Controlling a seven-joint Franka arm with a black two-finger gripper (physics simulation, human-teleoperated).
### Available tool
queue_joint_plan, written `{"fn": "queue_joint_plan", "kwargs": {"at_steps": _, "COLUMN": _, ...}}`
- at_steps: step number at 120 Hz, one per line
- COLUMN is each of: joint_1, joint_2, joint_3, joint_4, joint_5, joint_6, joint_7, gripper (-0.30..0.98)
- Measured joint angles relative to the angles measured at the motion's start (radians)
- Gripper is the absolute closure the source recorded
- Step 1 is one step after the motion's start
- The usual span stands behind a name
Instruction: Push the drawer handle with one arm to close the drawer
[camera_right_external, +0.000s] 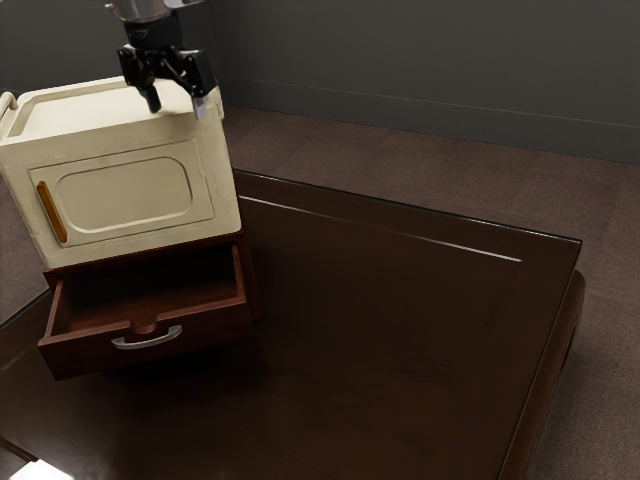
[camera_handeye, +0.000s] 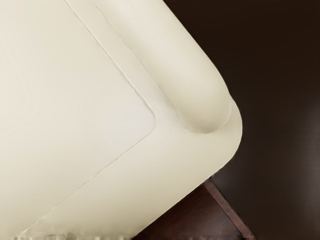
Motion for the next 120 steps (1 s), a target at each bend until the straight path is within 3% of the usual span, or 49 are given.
{"fn": "queue_joint_plan", "kwargs": {"at_steps": 22, "joint_1": -0.002, "joint_2": -0.012, "joint_3": 0.001, "joint_4": 0.006, "joint_5": 0.0, "joint_6": -0.033, "joint_7": 0.012, "gripper": 0.01}}
{"fn": "queue_joint_plan", "kwargs": {"at_steps": 34, "joint_1": -0.004, "joint_2": -0.195, "joint_3": -0.014, "joint_4": 0.02, "joint_5": 0.002, "joint_6": -0.046, "joint_7": 0.013, "gripper": 0.01}}
{"fn": "queue_joint_plan", "kwargs": {"at_steps": 41, "joint_1": 0.05, "joint_2": -0.284, "joint_3": -0.083, "joint_4": 0.027, "joint_5": 0.028, "joint_6": -0.078, "joint_7": -0.023, "gripper": 0.01}}
{"fn": "queue_joint_plan", "kwargs": {"at_steps": 46, "joint_1": 0.127, "joint_2": -0.32, "joint_3": -0.199, "joint_4": 0.026, "joint_5": 0.088, "joint_6": -0.103, "joint_7": -0.067, "gripper": 0.0}}
{"fn": "queue_joint_plan", "kwargs": {"at_steps": 59, "joint_1": -0.017, "joint_2": -0.354, "joint_3": -0.324, "joint_4": 0.026, "joint_5": 0.158, "joint_6": -0.166, "joint_7": -0.182, "gripper": 0.0}}
{"fn": "queue_joint_plan", "kwargs": {"at_steps": 70, "joint_1": -0.001, "joint_2": -0.435, "joint_3": -0.342, "joint_4": 0.013, "joint_5": 0.172, "joint_6": -0.236, "joint_7": -0.282, "gripper": 0.0}}
{"fn": "queue_joint_plan", "kwargs": {"at_steps": 83, "joint_1": 0.035, "joint_2": -0.735, "joint_3": -0.344, "joint_4": -0.44, "joint_5": 0.126, "joint_6": -0.219, "joint_7": -0.404, "gripper": 0.0}}
{"fn": "queue_joint_plan", "kwargs": {"at_steps": 93, "joint_1": 0.104, "joint_2": -0.846, "joint_3": -0.377, "joint_4": -0.764, "joint_5": 0.057, "joint_6": -0.137, "joint_7": -0.492, "gripper": 0.0}}
{"fn": "queue_joint_plan", "kwargs": {"at_steps": 106, "joint_1": 0.189, "joint_2": -0.932, "joint_3": -0.435, "joint_4": -0.996, "joint_5": -0.032, "joint_6": -0.032, "joint_7": -0.59, "gripper": 0.05}}
{"fn": "queue_joint_plan", "kwargs": {"at_steps": 120, "joint_1": 0.281, "joint_2": -0.959, "joint_3": -0.508, "joint_4": -1.149, "joint_5": -0.112, "joint_6": 0.074, "joint_7": -0.678, "gripper": 0.23}}
